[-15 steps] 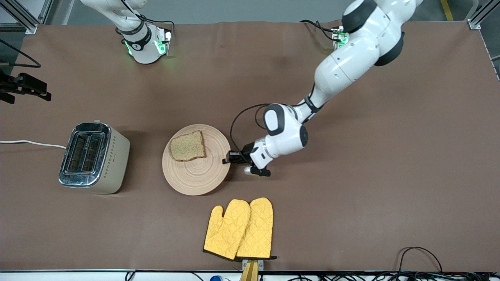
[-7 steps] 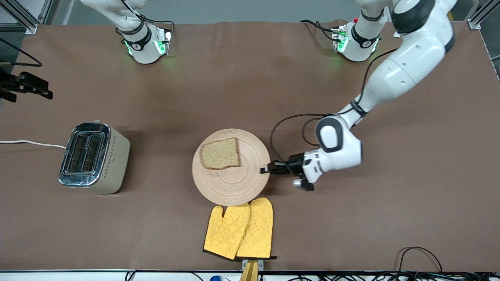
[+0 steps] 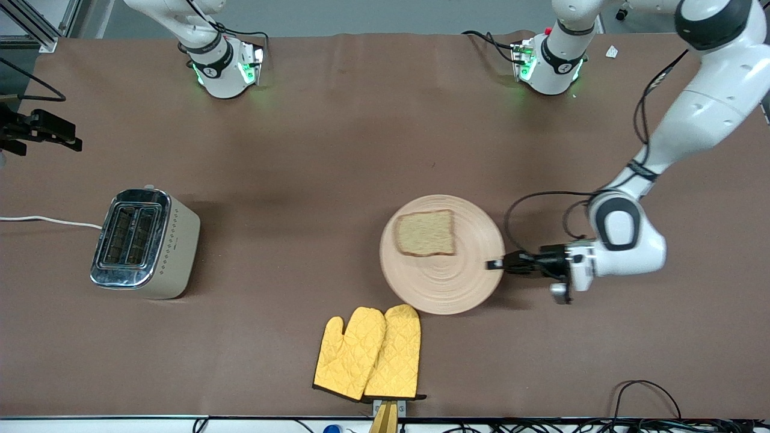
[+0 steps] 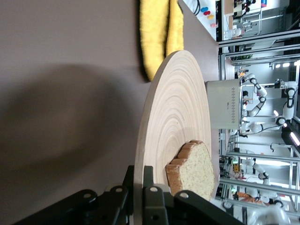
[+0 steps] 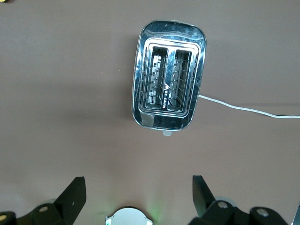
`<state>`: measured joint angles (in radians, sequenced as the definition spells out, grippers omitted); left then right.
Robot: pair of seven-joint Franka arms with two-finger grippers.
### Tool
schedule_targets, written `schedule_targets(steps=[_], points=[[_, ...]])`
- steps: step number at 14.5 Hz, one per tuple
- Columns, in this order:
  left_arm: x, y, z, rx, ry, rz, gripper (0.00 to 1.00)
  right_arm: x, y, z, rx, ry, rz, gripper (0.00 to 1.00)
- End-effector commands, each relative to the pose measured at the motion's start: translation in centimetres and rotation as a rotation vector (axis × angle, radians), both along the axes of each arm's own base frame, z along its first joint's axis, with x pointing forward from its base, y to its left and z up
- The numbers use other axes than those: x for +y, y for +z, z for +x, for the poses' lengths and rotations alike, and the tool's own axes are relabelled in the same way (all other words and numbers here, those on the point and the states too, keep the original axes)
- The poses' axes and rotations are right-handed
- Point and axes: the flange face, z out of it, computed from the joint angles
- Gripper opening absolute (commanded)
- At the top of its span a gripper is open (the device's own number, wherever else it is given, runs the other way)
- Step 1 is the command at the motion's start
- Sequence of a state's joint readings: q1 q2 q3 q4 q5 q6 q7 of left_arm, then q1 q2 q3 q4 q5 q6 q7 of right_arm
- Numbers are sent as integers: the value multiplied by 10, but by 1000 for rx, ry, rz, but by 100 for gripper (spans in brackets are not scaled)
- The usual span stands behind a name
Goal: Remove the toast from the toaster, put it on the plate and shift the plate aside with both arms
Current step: 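Slide the plate with the toast across the table with the left gripper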
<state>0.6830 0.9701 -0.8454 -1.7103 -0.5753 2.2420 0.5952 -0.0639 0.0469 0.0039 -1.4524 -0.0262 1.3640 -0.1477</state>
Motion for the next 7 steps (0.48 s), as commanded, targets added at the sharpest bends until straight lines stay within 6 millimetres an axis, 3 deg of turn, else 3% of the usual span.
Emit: schedule_targets(steps=[1, 3, 7], points=[[72, 15, -3, -8, -20, 10, 0, 3, 5, -5, 0, -7, -9, 100], [122, 2, -7, 4, -33, 49, 0, 3, 6, -5, -2, -10, -10, 100], [180, -32, -20, 7, -16, 102, 0, 3, 6, -5, -2, -10, -10, 100]])
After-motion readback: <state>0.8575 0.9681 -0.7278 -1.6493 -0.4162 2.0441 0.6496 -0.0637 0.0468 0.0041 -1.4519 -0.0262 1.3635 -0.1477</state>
